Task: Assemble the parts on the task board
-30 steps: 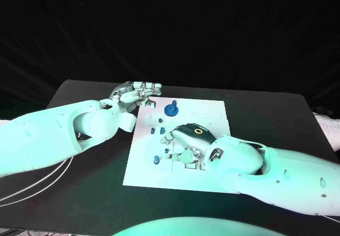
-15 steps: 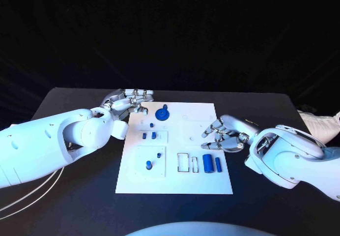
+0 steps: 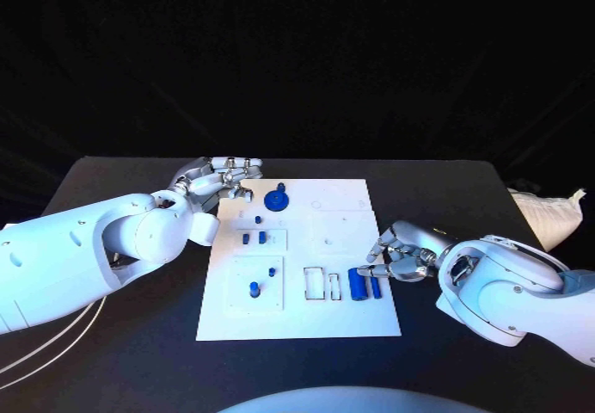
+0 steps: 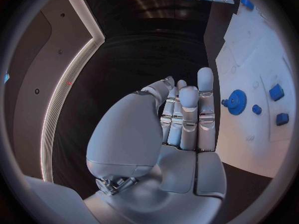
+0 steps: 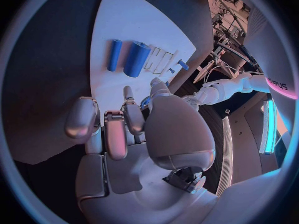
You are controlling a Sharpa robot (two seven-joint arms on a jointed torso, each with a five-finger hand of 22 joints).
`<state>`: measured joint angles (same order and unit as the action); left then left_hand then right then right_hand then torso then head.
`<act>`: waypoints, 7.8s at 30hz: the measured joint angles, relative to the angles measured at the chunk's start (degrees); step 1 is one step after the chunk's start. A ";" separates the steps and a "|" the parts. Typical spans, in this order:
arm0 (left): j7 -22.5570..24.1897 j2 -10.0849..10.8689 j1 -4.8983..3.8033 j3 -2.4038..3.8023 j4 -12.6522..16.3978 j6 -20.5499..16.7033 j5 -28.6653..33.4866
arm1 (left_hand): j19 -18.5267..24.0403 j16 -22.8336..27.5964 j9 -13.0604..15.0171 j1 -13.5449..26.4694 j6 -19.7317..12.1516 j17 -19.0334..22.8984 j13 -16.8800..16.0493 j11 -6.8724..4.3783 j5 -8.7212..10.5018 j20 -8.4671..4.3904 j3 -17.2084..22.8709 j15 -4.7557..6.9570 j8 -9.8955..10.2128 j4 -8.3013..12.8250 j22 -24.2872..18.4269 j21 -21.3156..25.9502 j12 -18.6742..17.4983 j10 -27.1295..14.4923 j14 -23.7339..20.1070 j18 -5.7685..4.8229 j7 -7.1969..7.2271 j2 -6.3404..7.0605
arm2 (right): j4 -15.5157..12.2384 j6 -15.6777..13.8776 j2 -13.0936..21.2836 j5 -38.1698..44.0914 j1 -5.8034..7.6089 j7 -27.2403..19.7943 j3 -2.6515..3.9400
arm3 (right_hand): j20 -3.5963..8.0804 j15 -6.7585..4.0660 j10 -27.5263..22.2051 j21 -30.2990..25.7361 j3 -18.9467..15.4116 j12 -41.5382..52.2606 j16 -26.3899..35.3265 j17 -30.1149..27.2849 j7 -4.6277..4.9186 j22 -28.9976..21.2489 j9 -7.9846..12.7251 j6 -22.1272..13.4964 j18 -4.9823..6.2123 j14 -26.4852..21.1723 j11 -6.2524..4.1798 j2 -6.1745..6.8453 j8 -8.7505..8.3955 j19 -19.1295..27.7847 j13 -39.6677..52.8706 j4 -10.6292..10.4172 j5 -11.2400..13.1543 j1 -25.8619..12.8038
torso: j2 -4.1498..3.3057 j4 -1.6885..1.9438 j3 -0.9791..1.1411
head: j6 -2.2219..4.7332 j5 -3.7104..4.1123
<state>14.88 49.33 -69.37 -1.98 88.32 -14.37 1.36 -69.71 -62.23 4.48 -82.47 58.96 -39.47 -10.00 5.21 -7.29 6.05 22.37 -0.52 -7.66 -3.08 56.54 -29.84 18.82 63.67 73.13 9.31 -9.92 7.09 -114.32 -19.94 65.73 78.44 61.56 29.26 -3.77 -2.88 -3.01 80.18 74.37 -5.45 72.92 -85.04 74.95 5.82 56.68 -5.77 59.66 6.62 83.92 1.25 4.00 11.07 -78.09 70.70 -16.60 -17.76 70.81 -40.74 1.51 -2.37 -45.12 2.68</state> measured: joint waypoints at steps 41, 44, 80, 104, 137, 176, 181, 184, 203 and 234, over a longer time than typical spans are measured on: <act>-0.07 0.63 0.08 -0.02 0.12 0.12 0.00 | 0.00 0.00 -0.08 0.23 -0.15 0.23 -0.03 0.11 0.00 0.00 -0.32 -0.21 0.00 -0.31 -0.12 0.22 0.34 -0.53 -0.21 0.00 -0.09 -0.23 | 4.08 3.27 -6.94 8.21 -3.96 3.78 0.30 | 0.25 -0.09 1.21 2.24 -1.33 2.16 -1.57 -0.03 -0.94 3.65 -1.74 2.02 -0.38 0.13 -0.68 -3.81 2.96 -0.70 3.76 0.13 -2.96 2.59 | 0.02 0.20 -0.09 | -0.54 -0.47; -0.07 0.63 0.09 -0.02 0.14 0.15 0.00 | 0.00 0.00 -0.13 0.23 -0.52 0.23 -0.02 0.20 0.00 0.00 -0.31 -0.21 0.00 -0.31 -0.14 0.34 0.34 -0.62 -0.21 0.00 -0.10 -0.23 | 4.07 1.72 -6.94 7.97 -4.13 3.78 0.16 | 0.61 -0.55 1.59 3.12 -1.17 3.17 -1.94 -0.03 -1.22 5.45 -1.97 2.69 -0.94 0.07 -0.89 -4.47 3.34 -1.64 4.32 0.41 -4.79 3.09 | 0.02 0.20 -0.08 | -0.46 -0.40; -0.11 0.36 0.22 -0.03 -0.03 0.55 0.01 | 0.00 0.00 -0.12 0.23 -0.52 0.69 -0.06 0.20 -0.22 0.00 -0.31 0.00 0.00 -0.30 -0.22 0.34 0.67 -0.61 -0.41 0.01 -0.09 -0.23 | 1.82 -5.44 -10.90 -4.29 -3.78 3.18 0.34 | 1.02 -1.32 2.35 3.54 -3.34 2.40 -1.92 -0.04 -1.37 6.63 -5.67 3.23 -0.93 0.11 -1.64 -7.18 4.92 -2.04 5.69 -0.01 -2.85 0.38 | 0.07 0.50 -0.21 | -0.91 -0.20; -0.15 0.05 0.23 -0.01 -0.02 0.92 0.07 | 0.00 0.33 -0.11 0.23 -0.52 0.93 -0.11 0.00 -0.22 0.00 -0.47 -0.21 -0.24 -0.14 -0.24 0.34 0.67 -0.82 -0.63 0.00 -0.08 -0.23 | 3.65 -3.86 -12.54 -3.02 -3.76 4.29 0.35 | 1.01 -1.33 -0.38 3.23 -11.96 -6.96 -0.43 0.00 -2.14 5.24 -9.75 3.18 -0.92 0.10 -1.99 -8.43 5.32 -1.59 -1.36 -0.05 14.45 -6.96 | 0.13 0.59 -0.20 | -1.33 -0.48; -0.54 0.19 0.23 -0.03 -0.29 1.32 0.07 | 0.00 0.33 -0.11 0.23 -0.52 1.14 -0.09 0.20 -0.22 0.00 -0.46 -0.21 -0.24 -0.14 -0.28 0.55 0.93 -1.02 -0.63 0.00 -0.08 -0.23 | 3.96 0.13 -13.16 4.82 -3.80 4.44 0.37 | 1.01 -1.29 -0.15 3.04 -10.02 -6.39 -0.19 -0.02 -2.35 6.61 -13.35 3.39 -0.92 0.11 -2.21 -7.23 7.33 -1.60 0.15 6.43 11.42 6.06 | 0.13 0.71 -0.22 | -1.59 -0.59; -0.86 0.71 0.24 -0.08 0.26 1.48 0.08 | 0.21 0.33 -0.11 0.23 -0.52 1.32 -0.08 0.20 -0.22 0.21 -0.46 -0.01 -0.23 -0.14 -0.33 0.55 0.93 -1.01 -0.83 0.00 -0.08 -0.23 | 1.19 3.90 1.87 6.45 -2.16 1.60 0.02 | 0.30 -0.48 -1.46 3.10 -10.59 -12.21 -0.44 -0.03 -1.18 6.96 -10.07 2.03 -0.91 0.10 -1.10 -10.25 1.11 -1.33 -3.79 5.69 5.99 7.53 | 0.20 0.25 -0.03 | -0.95 1.08; -0.87 0.73 0.24 -0.08 0.25 1.49 0.08 | 0.21 0.33 -0.10 0.23 -0.52 1.32 -0.07 0.20 -0.22 0.21 -0.46 -0.01 -0.23 -0.14 -0.33 0.55 0.93 -1.01 -0.83 0.00 -0.08 -0.23 | 1.58 5.22 1.27 7.98 -2.52 2.49 -0.01 | 0.30 -0.48 -1.38 3.10 -10.59 -12.21 -0.44 -0.04 -1.23 6.97 -10.07 2.07 -0.91 0.11 -1.18 -10.03 0.88 -1.33 -3.67 5.69 5.99 7.30 | 0.19 0.26 -0.04 | -1.00 1.02; -0.88 0.73 0.24 -0.09 0.25 1.50 0.08 | 0.21 0.33 -0.11 0.23 -0.52 1.32 -0.07 0.20 -0.22 0.21 -0.46 -0.01 -0.23 -0.14 -0.33 0.55 0.93 -1.01 -0.83 0.00 -0.08 -0.23 | 1.97 5.81 0.82 8.68 -2.68 2.86 -0.01 | 0.30 -0.48 -1.38 3.10 -10.74 -12.21 -0.44 -0.04 -1.23 6.97 -10.07 2.07 -0.91 0.10 -1.18 -10.02 0.88 -1.33 -3.63 5.53 5.99 7.30 | 0.18 0.26 -0.04 | -1.06 0.99; -0.96 0.80 0.24 -0.09 0.14 1.62 0.08 | 0.21 0.33 -0.11 0.23 -0.52 1.31 -0.07 0.20 -0.22 0.21 -0.46 -0.01 -0.23 -0.14 -0.32 0.55 0.93 -1.01 -0.83 0.01 -0.08 -0.23 | 3.39 7.82 -3.01 12.75 -3.96 3.33 0.41 | 0.50 -0.48 -1.17 3.33 -9.61 -11.23 -0.77 -0.04 -1.39 7.51 -10.08 3.10 -0.91 0.11 -1.39 -9.89 0.33 -1.52 -2.73 6.66 5.43 9.67 | 0.16 0.30 -0.04 | -1.44 0.62; -1.01 0.67 0.25 -0.09 0.07 1.72 0.08 | 0.21 0.33 -0.10 0.23 -0.73 1.31 -0.07 0.20 -0.22 0.21 -0.46 -0.22 -0.23 -0.14 -0.37 0.55 0.93 -1.01 -1.04 0.00 -0.28 -0.23 | 3.69 10.17 -4.69 19.32 -4.06 3.31 0.66 | 0.50 -0.91 -1.34 3.32 -2.68 -12.83 -0.77 -0.04 -1.41 7.28 -9.11 4.34 -0.91 0.06 -1.50 -8.22 -3.01 -1.52 -2.80 9.87 2.28 15.80 | 0.23 0.34 -0.10 | -1.54 0.81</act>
<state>13.86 50.00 -69.13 -2.07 88.39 -12.65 1.43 -69.50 -61.90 4.38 -82.24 58.22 -38.16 -10.07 5.41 -7.50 6.26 21.92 -0.73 -7.89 -3.22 56.17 -29.29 19.75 62.66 72.09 9.31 -10.21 6.86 -110.63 -9.77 61.04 97.76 57.50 32.57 -3.12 -2.37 -3.92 78.84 77.69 -8.13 60.10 -85.81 74.90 4.41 63.96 -14.89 64.00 5.70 83.98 -0.26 -4.23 8.06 -79.61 67.90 -6.73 -15.48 86.61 -40.51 1.85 -2.48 -46.66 3.48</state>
